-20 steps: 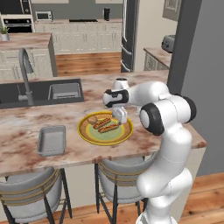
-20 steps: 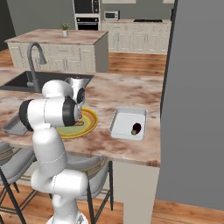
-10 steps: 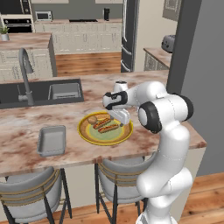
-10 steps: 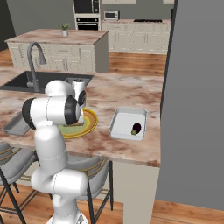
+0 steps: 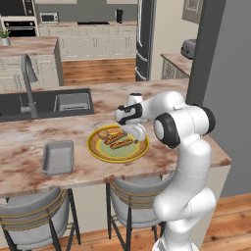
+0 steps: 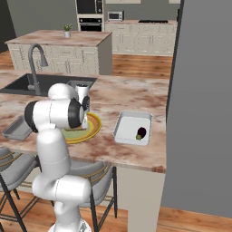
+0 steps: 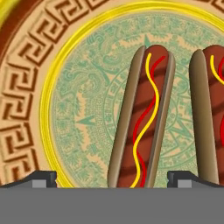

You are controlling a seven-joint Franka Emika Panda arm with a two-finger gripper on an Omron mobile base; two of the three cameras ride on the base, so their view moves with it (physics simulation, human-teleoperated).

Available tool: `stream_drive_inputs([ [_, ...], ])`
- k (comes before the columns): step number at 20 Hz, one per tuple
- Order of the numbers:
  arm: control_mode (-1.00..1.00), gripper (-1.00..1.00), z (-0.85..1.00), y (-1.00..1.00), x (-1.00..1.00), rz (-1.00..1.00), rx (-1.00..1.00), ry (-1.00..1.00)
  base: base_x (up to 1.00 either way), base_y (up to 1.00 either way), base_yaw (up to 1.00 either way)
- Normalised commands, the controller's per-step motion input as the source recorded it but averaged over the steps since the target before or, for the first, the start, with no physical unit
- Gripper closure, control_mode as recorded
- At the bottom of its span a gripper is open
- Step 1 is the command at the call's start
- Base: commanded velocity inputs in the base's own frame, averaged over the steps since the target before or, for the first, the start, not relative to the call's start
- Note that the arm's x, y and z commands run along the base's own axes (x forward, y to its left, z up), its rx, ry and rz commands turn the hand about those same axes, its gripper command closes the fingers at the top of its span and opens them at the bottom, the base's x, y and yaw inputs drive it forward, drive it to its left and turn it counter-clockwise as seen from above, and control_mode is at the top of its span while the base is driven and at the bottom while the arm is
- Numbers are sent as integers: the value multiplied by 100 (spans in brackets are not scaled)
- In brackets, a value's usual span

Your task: Place one cooked food and one vegetable from the large plate to each tupperware container.

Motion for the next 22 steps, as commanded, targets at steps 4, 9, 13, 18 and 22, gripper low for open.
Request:
stream_drive_inputs([
  [4,-100,-100,-13,0,7,0,0,0,0,0,0],
  [9,-100,-100,-18,17,9,0,-2,0,0,0,0],
  [13,-100,-100,-2,11,8,0,0,0,0,0,0],
  [18,-100,-100,-3,1,0,0,0,0,0,0,0],
  [22,-100,-100,-9,0,0,0,0,0,0,0,0],
])
